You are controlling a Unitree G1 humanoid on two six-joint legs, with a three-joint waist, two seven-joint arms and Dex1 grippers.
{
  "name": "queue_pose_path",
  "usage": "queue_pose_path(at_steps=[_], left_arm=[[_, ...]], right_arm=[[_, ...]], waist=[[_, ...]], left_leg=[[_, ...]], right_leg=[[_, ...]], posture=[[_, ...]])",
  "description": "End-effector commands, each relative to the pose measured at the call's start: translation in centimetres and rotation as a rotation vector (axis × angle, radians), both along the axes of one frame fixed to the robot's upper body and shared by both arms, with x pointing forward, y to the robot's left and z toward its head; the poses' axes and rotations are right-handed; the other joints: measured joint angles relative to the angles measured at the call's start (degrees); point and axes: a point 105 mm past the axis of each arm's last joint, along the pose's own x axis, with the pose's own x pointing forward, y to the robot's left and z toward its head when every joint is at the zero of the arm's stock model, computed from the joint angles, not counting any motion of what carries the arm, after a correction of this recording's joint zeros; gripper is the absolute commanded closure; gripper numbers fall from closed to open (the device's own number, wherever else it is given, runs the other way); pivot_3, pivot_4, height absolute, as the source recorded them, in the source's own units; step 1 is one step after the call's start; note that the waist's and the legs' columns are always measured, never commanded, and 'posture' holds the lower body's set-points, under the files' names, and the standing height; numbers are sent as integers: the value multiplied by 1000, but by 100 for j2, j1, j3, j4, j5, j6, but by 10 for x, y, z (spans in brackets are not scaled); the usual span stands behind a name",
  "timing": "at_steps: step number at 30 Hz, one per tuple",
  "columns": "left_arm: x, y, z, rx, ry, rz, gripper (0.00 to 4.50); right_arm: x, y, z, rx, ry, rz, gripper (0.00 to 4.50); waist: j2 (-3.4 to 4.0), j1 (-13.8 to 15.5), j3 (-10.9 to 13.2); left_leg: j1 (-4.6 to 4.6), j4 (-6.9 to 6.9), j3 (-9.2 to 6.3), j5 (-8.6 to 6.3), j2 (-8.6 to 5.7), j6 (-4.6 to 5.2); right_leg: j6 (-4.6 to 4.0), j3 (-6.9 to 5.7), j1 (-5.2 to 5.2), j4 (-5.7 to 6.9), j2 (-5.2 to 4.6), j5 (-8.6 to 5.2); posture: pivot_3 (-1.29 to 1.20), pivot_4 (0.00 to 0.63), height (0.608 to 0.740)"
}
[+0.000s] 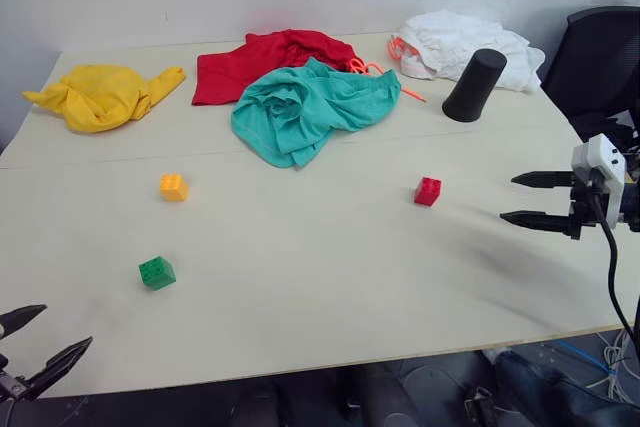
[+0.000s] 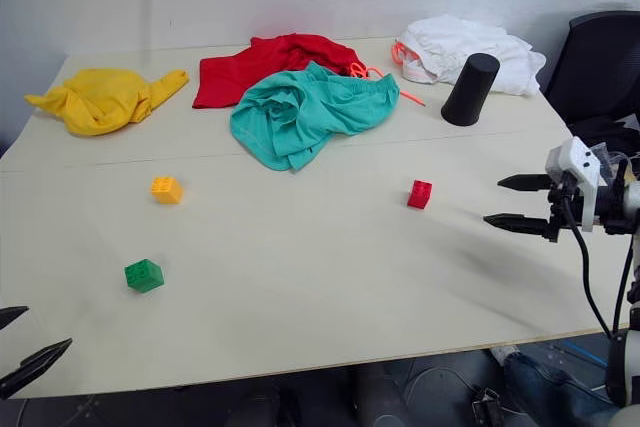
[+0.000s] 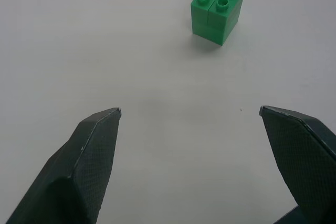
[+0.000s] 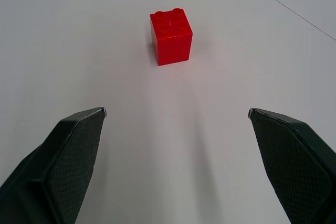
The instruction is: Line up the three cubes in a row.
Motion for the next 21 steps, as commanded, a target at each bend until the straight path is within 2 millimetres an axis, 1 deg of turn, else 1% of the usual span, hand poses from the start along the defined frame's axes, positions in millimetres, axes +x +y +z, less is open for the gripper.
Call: queue_pose_path(at_steps=[1,8,12,13,14,15,16,18,21], left_arm=[[-3,5,7,15,-18,33,45],[-2,7,5,40,-5,40,45],[0,6,5,43,-11,37,45],[1,6,6,44,-14,35,45],[2,6,6,45,-17,34,45],[3,6,7,46,-18,33,45],[3,5,7,46,-20,32,45],[5,5,8,47,-23,30,45],[7,5,10,47,-28,26,45]], right_arm=[[-1,5,9,1,-28,31,0],[0,4,8,1,-36,19,0],[0,6,9,-18,-71,30,0],[0,5,9,-15,-70,28,0],[1,5,8,-11,-65,24,0],[1,5,8,0,-56,15,0],[1,4,9,4,-57,9,0],[1,3,9,5,-56,4,0],[0,2,9,2,-56,3,0]], waist=[[0,0,0],[0,1,0],[5,3,4],[21,-27,10],[42,-77,19],[68,-107,23],[65,-88,24],[65,15,24],[65,121,24]], left_leg=[[0,0,0,0,0,0],[0,0,0,0,0,0],[0,1,0,0,0,0],[-29,-4,-26,0,-8,1],[-45,-9,-104,14,-22,11],[-52,-13,-211,30,-41,15],[-37,8,-277,41,-43,14],[-52,17,-273,36,-43,15],[-47,16,-273,34,-44,9]], right_leg=[[0,0,0,0,0,0],[1,0,0,0,0,0],[1,0,0,1,0,0],[2,-20,22,-8,-12,1],[4,-102,77,-24,-48,2],[3,-213,143,-67,-87,1],[7,-283,164,-90,-104,3],[6,-280,147,-81,-106,3],[-2,-281,143,-72,-106,1]], posture=[[0,150,740],[0,150,740],[0,150,740],[0,150,740],[0,150,740],[0,150,740],[0,150,740],[0,150,740],[0,150,740]])
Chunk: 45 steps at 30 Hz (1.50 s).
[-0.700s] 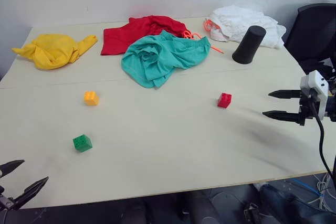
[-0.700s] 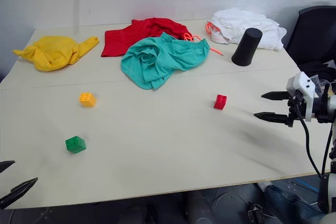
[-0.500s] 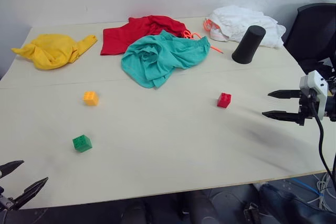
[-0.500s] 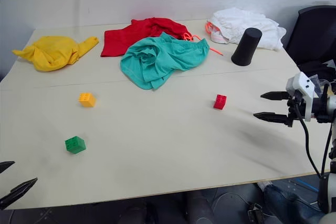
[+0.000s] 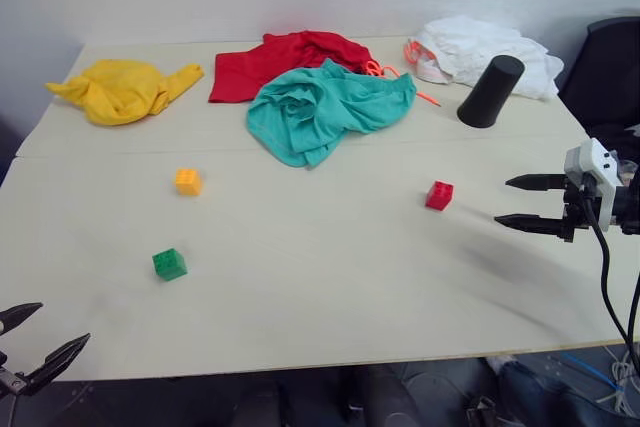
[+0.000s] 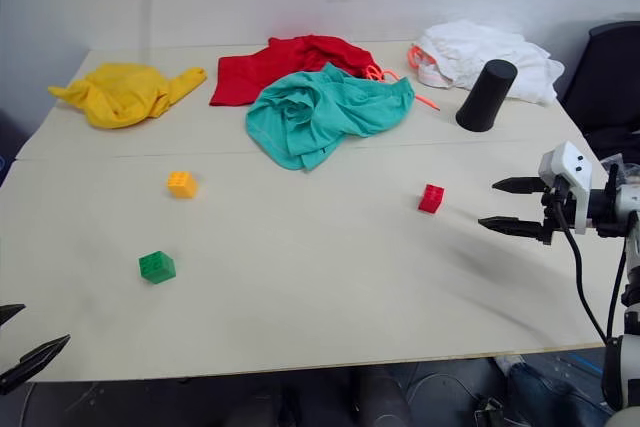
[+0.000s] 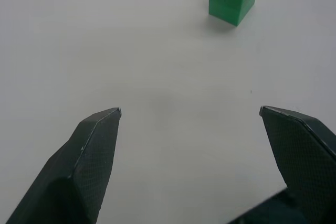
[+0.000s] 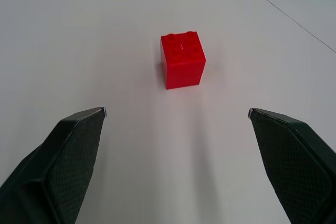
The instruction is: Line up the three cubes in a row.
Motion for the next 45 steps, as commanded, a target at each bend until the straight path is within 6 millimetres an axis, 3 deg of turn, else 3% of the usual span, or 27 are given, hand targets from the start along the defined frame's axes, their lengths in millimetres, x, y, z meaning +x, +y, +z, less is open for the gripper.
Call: queue_pose_path(at_steps=[1,12,14,18,25,35,39,45], left_arm=[[4,1,9,29,-23,-6,45],[17,-10,13,-13,-31,-50,45],[25,-22,18,-48,-39,-98,45],[49,-74,41,-156,-42,-349,45],[73,-151,74,-150,-14,-770,45],[92,-202,105,-147,-76,-1013,45],[90,-213,110,-144,-84,-1078,0],[88,-214,110,-136,-72,-1110,0]], right_arm=[[-2,-2,14,6,-49,-2,0],[1,-2,15,-12,-64,-18,0],[5,2,17,-13,-66,-16,0],[17,25,25,-15,-69,61,0],[46,49,9,-87,-37,92,0],[62,67,-13,-123,3,89,0],[62,68,-22,-137,17,84,854],[57,71,-24,-134,12,142,2989]], waist=[[0,53,0],[-1,75,0],[0,77,0],[0,76,0],[0,75,0],[-3,63,1],[-3,68,1],[-3,71,1]], left_leg=[[0,0,1,-1,0,-3],[1,-3,50,2,2,-8],[2,-4,54,2,3,-8],[5,2,59,7,4,-16],[4,0,76,17,7,-27],[3,20,104,19,10,-25],[0,37,105,17,15,-29],[-4,55,106,15,17,-32]], right_leg=[[-4,1,-4,7,0,-2],[-15,49,-48,56,16,-8],[-15,55,-50,58,19,-8],[-14,64,-51,71,20,-7],[-15,83,-61,72,32,-7],[-7,116,-73,81,50,-3],[-8,124,-79,97,58,-3],[-8,128,-87,111,61,-3]], posture=[[0,150,740],[0,150,740],[0,150,740],[0,150,740],[0,150,740],[0,150,740],[0,150,740],[0,150,740]])
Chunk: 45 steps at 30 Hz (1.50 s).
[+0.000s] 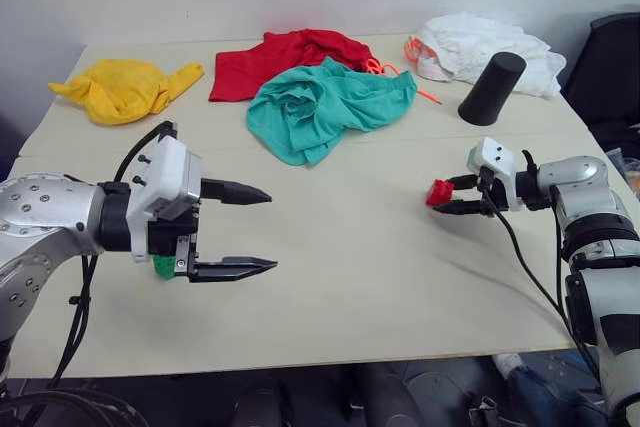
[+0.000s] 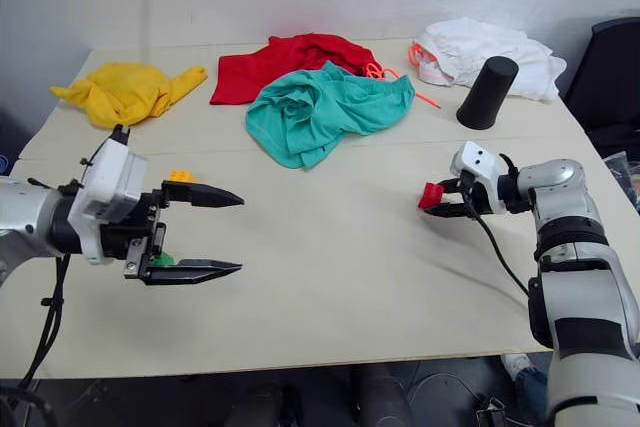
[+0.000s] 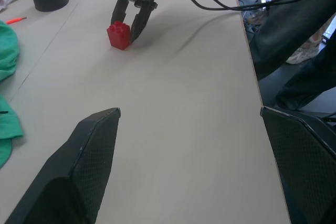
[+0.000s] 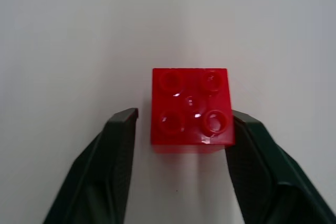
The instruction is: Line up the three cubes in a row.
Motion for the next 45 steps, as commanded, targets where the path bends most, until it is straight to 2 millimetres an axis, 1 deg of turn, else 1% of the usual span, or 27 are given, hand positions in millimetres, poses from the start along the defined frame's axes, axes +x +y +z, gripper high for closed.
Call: queue_pose_path(at_steps=[1,4,6,8,10,11,12,14,16,20,22,26,29,32,33,35,37,39,40,41,43,45], left_arm=[[-4,-1,7,1,-23,-32,0],[-5,-1,2,12,-9,-48,0],[-6,-2,-3,19,9,-62,0],[-8,-2,-8,29,18,-73,0],[-10,-4,-15,58,23,-93,0],[-12,-5,-21,85,23,-112,0],[-13,-5,-27,106,23,-126,0],[-15,-5,-33,131,21,-145,0],[-17,-6,-37,141,23,-159,0],[-17,-8,-39,136,16,-170,0],[-16,-8,-41,137,13,-171,0],[-15,-8,-46,144,7,-174,0],[-14,-8,-56,141,9,-170,0],[-13,-6,-62,135,10,-160,0],[-13,-6,-63,131,11,-152,0],[-12,-2,-65,115,18,-122,0],[-10,5,-67,101,19,-69,0],[-7,16,-67,84,17,8,0],[-5,24,-67,70,16,73,0],[-5,30,-68,61,15,116,0],[-5,60,-73,52,31,290,0],[-10,90,-76,37,41,448,0]], right_arm=[[-3,4,8,14,-31,59,3039],[-15,15,7,37,-12,177,3028],[-31,28,3,25,-7,298,3028],[-46,38,1,20,-7,375,3028],[-73,56,0,26,2,482,3028],[-94,68,-3,20,8,562,3028],[-110,77,-7,17,11,606,3028],[-125,85,-10,14,8,629,3028],[-132,91,-13,11,1,624,3028],[-133,97,-22,6,-10,567,3028],[-130,96,-27,-16,-19,538,3028],[-124,96,-31,-20,-19,479,3028],[-127,97,-41,-18,10,475,3028],[-127,96,-43,-12,25,462,3028],[-127,96,-43,-7,29,456,2291],[-126,96,-41,3,31,454,1825],[-125,96,-35,18,26,457,1162],[-125,97,-27,44,21,460,512],[-125,98,-19,69,21,461,158],[-126,98,-15,87,23,462,44],[-130,98,5,151,28,501,44],[-132,97,20,189,21,518,44]], waist=[[0,4,0],[0,14,0],[0,23,0],[0,31,0],[0,44,0],[0,57,0],[0,88,0],[-1,132,0],[-2,140,1],[-4,177,0],[-5,179,1],[-5,179,1],[-6,175,0],[-15,173,-3],[-16,175,-3],[-16,177,-2],[-17,171,-2],[-17,161,-2],[-17,155,-1],[-17,159,-1],[-18,149,-1],[-19,147,0]], left_leg=[[0,0,0,0,0,0],[0,3,0,0,0,0],[-1,4,-1,0,1,0],[-2,9,-2,-2,2,-3],[-8,13,-3,-3,4,-5],[-8,14,-3,-4,3,-6],[-14,14,-3,-5,4,-7],[-16,20,-5,-9,7,-14],[-15,24,2,-9,7,-14],[-10,26,4,-9,7,-11],[-11,26,4,-11,9,-10],[-12,26,6,-11,10,-8],[-12,26,5,-12,13,-8],[-11,26,8,-13,21,-10],[-10,26,8,-13,22,-10],[-9,26,8,-13,23,-10],[-9,26,10,-14,22,-8],[-10,26,11,-14,24,-8],[-9,25,11,-14,25,-8],[-10,25,11,-14,26,-8],[-9,24,9,-15,25,-7],[-9,20,12,-21,26,-3]], right_leg=[[0,0,0,0,0,0],[0,1,1,1,1,0],[0,1,1,2,1,0],[0,1,0,5,1,0],[1,1,-6,9,1,0],[1,1,-6,11,2,-1],[1,1,-13,12,2,-1],[2,1,-16,13,10,-3],[2,8,-16,16,13,-3],[2,13,-15,17,18,-3],[0,14,-15,15,22,-4],[0,17,-16,15,25,-4],[-1,21,-17,13,34,-4],[-1,29,-17,12,49,-4],[-2,31,-16,12,51,-4],[-2,33,-16,12,50,-5],[-2,36,-17,12,49,-4],[-2,39,-21,13,50,-4],[-2,39,-22,14,51,-4],[-2,41,-24,15,51,-5],[-3,44,-27,18,50,-5],[-3,51,-32,19,50,-5]], posture=[[0,150,740],[0,150,740],[0,150,740],[0,150,740],[0,150,740],[0,150,740],[0,150,740],[0,150,740],[0,150,740],[0,150,740],[0,150,740],[0,150,740],[0,150,740],[0,150,740],[0,150,740],[0,150,740],[0,150,740],[0,150,740],[0,150,740],[0,150,740],[0,150,740],[0,150,740]])
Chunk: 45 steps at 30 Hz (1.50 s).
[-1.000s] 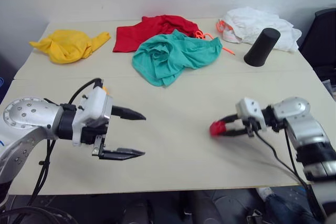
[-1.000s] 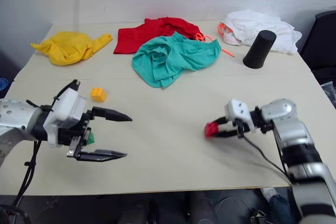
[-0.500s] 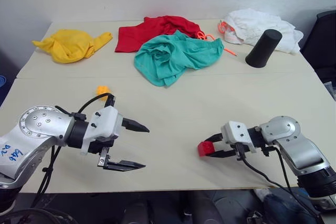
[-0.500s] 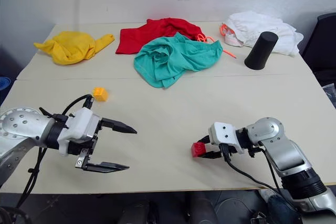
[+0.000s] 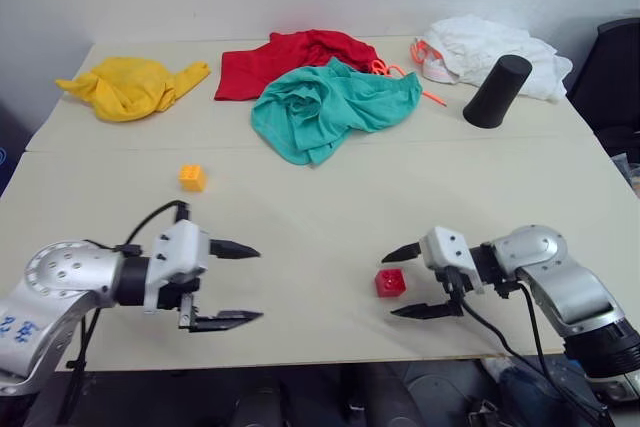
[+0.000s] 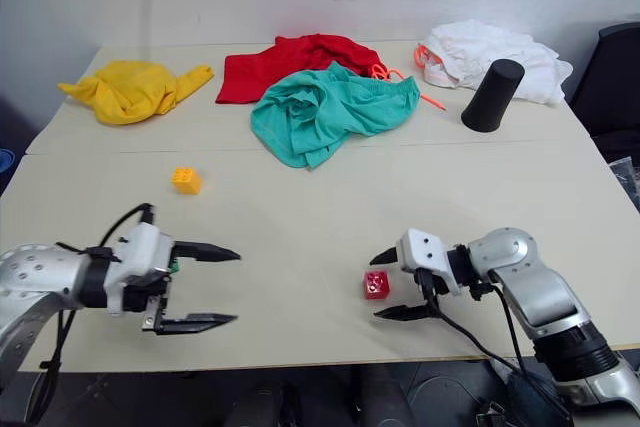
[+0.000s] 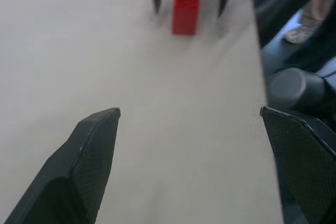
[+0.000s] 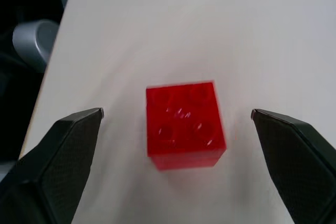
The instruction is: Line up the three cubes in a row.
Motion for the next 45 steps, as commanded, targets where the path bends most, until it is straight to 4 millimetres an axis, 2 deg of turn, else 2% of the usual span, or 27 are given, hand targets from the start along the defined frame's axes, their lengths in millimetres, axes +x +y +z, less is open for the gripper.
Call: queue_pose_path(at_steps=[1,3,5,10,15,21,27,30,33,41,44,45], left_arm=[[-6,57,3,-5,-31,297,0],[-16,84,0,8,-35,420,0],[-22,102,-1,31,-48,499,0],[-25,128,-16,146,-35,537,0],[4,118,-16,181,-52,439,0],[39,111,-24,200,-47,378,0],[58,105,-27,200,-34,338,0],[59,101,-29,197,-12,301,0],[56,98,-33,196,27,272,560],[50,95,-41,225,67,231,3006],[47,86,-39,229,66,179,3012],[46,77,-35,223,58,147,3012]], right_arm=[[-3,-3,41,85,-34,40,44],[0,-5,51,101,-45,40,44],[1,-7,60,115,-50,46,44],[8,-8,76,112,-84,102,44],[19,-4,91,105,-111,135,44],[13,2,93,111,-114,158,44],[7,6,94,123,-134,152,44],[5,7,96,127,-156,146,44],[3,8,97,136,-159,142,0],[4,8,97,142,-168,120,0],[4,6,97,138,-169,115,0],[4,5,96,135,-168,112,0]], waist=[[-4,1,2],[-10,1,1],[-18,27,-2],[-27,37,-8],[-27,40,-8],[-27,13,-9],[-27,8,-8],[-27,13,-8],[-27,11,-8],[-27,20,-9],[-27,17,-9],[-27,21,-9]], left_leg=[[0,0,-1,-2,0,-1],[0,1,-1,-4,1,1],[2,2,-1,-7,0,4],[3,2,-10,-13,-11,15],[0,1,-11,-16,-15,20],[-26,-1,-1,-15,-16,20],[-32,6,0,-14,-16,18],[-31,8,0,-13,-16,18],[-32,8,0,-13,-15,18],[-32,9,-1,-13,-16,17],[-32,9,-1,-13,-16,18],[-31,9,-1,-13,-16,18]], right_leg=[[-2,-2,-1,-1,0,-1],[-2,-3,-2,-3,-1,-1],[-5,-7,-2,-4,-4,-3],[-6,-31,8,-10,-33,-3],[-7,-43,7,-6,-48,-3],[-6,-44,-17,-4,-52,-3],[-6,-47,-24,4,-51,-3],[-6,-47,-24,7,-51,-3],[-6,-47,-25,7,-51,-3],[-6,-47,-24,8,-51,-3],[-6,-47,-24,8,-51,-3],[-6,-46,-24,9,-51,-3]], posture=[[0,150,740],[0,150,740],[0,150,740],[0,150,740],[0,150,740],[0,150,740],[0,150,740],[0,150,740],[0,150,740],[0,150,740],[0,150,740],[0,150,740]])
